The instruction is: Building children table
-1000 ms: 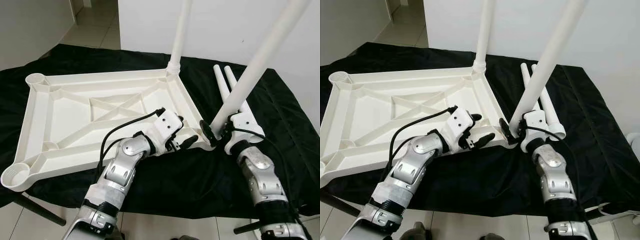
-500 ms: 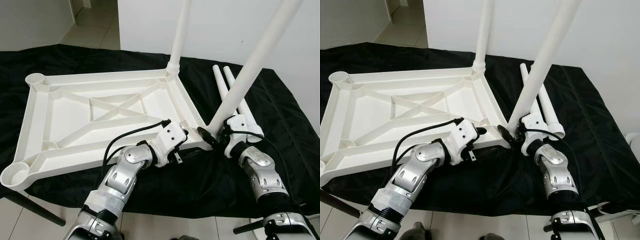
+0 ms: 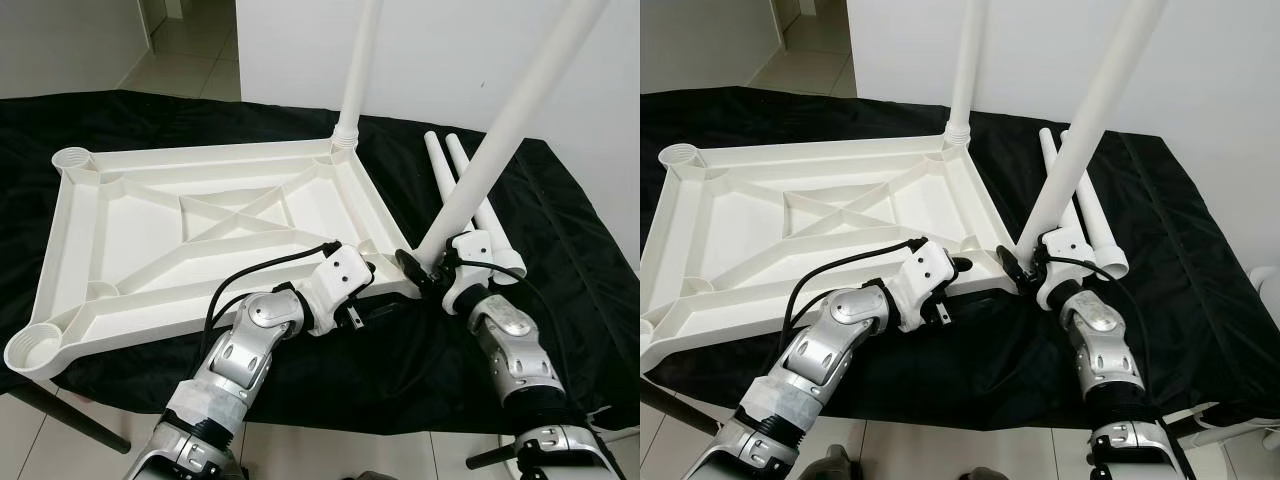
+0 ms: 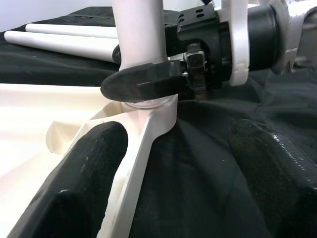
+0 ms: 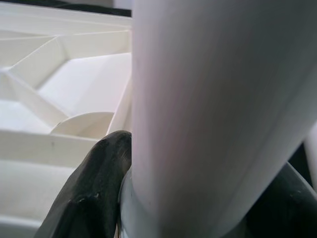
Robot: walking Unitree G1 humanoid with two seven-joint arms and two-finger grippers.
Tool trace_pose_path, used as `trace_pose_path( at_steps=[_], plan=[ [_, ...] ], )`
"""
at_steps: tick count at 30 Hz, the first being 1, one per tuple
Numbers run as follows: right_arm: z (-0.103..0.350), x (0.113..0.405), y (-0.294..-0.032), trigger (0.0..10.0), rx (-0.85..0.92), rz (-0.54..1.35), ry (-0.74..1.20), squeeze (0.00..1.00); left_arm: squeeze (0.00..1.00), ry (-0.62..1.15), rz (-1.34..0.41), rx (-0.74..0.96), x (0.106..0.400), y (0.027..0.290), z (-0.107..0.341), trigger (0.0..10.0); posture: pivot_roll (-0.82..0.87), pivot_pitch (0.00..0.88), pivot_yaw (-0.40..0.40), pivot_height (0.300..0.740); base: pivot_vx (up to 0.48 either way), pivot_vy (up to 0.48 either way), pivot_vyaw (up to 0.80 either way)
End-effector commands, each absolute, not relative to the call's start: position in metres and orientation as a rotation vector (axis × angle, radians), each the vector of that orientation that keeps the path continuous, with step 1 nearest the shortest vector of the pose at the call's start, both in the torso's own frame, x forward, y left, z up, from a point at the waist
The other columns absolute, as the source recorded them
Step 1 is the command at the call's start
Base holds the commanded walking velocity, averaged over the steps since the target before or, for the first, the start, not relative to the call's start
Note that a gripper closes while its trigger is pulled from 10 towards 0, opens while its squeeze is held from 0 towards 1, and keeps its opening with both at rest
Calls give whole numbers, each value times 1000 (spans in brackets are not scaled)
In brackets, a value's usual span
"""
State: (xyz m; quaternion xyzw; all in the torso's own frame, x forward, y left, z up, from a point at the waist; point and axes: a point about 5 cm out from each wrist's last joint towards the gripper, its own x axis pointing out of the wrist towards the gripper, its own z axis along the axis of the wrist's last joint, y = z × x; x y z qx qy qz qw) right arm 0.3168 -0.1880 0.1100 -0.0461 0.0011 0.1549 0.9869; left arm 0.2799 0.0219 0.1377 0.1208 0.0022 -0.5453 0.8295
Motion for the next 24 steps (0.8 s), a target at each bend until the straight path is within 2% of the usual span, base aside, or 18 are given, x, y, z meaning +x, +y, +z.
trace_pose_path(
  at_steps=[1, 3, 7, 10, 11, 13, 15, 16, 18, 24],
  plan=[
    [95, 311, -192, 10000, -81, 229, 74, 0, 0, -4, -1138, 256, 281, 20, 141, 10000, 34, 0, -70, 740, 0, 0, 0],
    [95, 311, -192, 10000, -81, 229, 74, 0, 0, -4, -1138, 256, 281, 20, 141, 10000, 34, 0, -70, 740, 0, 0, 0],
    [94, 306, -172, 10000, 22, 51, 68, 0, 0, -5, -1137, 254, 280, 19, 141, 10000, 29, 0, -69, 740, 0, 0, 0],
    [93, 304, -169, 10000, 45, 2, 72, 0, 0, -4, -1137, 253, 280, 19, 141, 10000, 29, 0, -70, 740, 0, 0, 0],
    [93, 302, -163, 10000, 68, -67, 69, 0, 0, -4, -1137, 253, 280, 19, 141, 10000, 28, 0, -69, 740, 0, 0, 0],
    [93, 302, -163, 10000, 68, -67, 69, 0, 0, -4, -1137, 253, 280, 19, 141, 10000, 28, 0, -69, 740, 0, 0, 0],
    [93, 299, -151, 10000, 89, -206, 72, 0, 0, -2, -1137, 251, 280, 20, 140, 10000, 23, 0, -63, 740, 0, 0, 0],
    [93, 299, -151, 10000, 89, -206, 72, 0, 0, -2, -1137, 251, 280, 20, 140, 10000, 23, 0, -63, 740, 0, 0, 0],
    [96, 299, -134, 10000, 133, -205, 63, 0, 0, -2, -1137, 250, 280, 20, 140, 10000, 21, 0, -59, 740, 0, 0, 0],
    [104, 298, -134, 10000, 150, -171, 18, 0, 0, 0, -1146, 246, 279, 18, 140, 10000, 17, 0, -59, 740, 0, 0, 0]
  ],
)
